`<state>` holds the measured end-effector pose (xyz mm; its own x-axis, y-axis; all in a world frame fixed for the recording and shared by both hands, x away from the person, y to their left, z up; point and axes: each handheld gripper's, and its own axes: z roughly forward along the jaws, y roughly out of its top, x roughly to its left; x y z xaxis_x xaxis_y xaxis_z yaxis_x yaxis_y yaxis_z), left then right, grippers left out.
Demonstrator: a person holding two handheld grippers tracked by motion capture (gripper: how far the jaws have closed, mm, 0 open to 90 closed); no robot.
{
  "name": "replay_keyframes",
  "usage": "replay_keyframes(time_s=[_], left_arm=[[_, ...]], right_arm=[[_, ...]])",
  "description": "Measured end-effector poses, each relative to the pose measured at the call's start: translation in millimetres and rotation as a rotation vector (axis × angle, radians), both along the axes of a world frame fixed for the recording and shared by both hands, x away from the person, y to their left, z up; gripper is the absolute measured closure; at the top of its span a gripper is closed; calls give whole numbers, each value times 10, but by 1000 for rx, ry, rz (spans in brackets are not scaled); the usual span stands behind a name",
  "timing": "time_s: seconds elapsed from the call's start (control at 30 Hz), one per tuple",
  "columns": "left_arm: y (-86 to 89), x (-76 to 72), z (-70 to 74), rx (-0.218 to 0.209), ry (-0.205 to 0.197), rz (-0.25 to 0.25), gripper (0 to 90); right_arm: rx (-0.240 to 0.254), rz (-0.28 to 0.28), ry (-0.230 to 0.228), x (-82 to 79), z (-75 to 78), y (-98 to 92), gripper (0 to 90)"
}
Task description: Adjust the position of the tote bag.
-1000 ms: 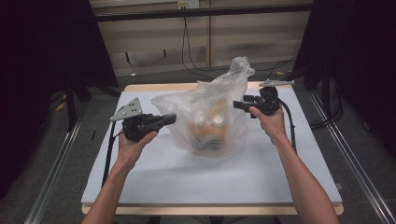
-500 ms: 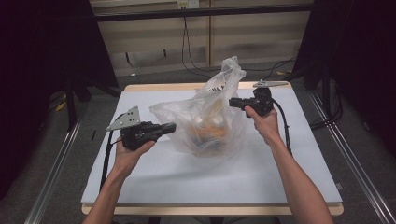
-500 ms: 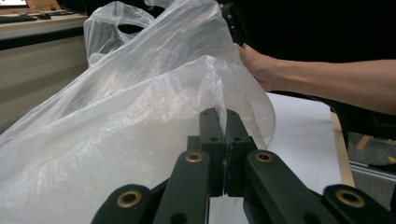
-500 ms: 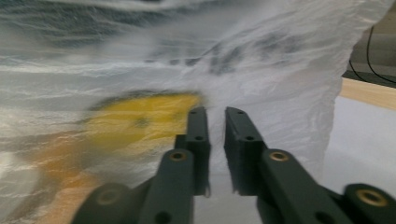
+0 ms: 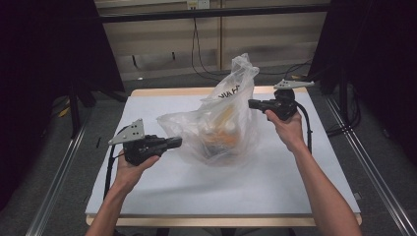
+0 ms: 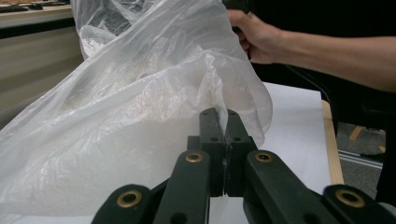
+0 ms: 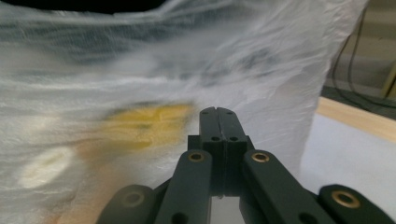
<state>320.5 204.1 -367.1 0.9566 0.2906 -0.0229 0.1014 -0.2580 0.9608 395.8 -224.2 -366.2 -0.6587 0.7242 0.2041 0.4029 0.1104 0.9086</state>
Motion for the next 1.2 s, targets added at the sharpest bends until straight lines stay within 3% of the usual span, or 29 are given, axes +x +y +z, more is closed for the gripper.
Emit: replay_keyframes(time_s=[0.13,0.23,0.37,0.4,0.5,0.63,0.7,0.77,0.87,1.03,1.07,1.1,1.17,1.2], left_arm=[[-5,-30,8,19,-13,29,899],[5,-29,-15,-11,5,13,899],[-8,-48,-24,1,8,7,899],[-25,-68,-22,4,4,-10,899],[-58,-104,-29,18,-1,-27,899],[-111,-110,-45,17,6,-40,899],[-124,-108,-41,27,-2,-48,899],[-126,-114,-36,29,-4,-49,899],[-97,-117,-36,28,-8,-41,899],[-82,-110,-65,23,-1,-39,900],[-76,-117,-63,32,-4,-42,900],[-76,-128,-57,35,-4,-35,900],[-72,-126,-56,32,-10,-43,900],[-72,-124,-58,29,-11,-44,899]], right_arm=[[3,8,-37,-122,150,-47,900],[-5,11,-57,-216,224,-84,900],[0,-1,-92,-289,305,-125,900],[12,17,-98,-312,364,-136,794],[8,3,-114,-335,454,-139,713],[12,-23,-102,-252,551,-90,470],[-9,-47,-90,-176,577,-18,397],[-18,-65,-91,-137,578,17,381],[-16,-101,-43,32,498,116,310],[-21,-115,4,127,385,210,348],[-32,-106,12,152,345,252,488],[-27,-100,13,157,331,265,537],[-21,-84,15,158,313,294,759],[-22,-82,4,151,315,309,826]])
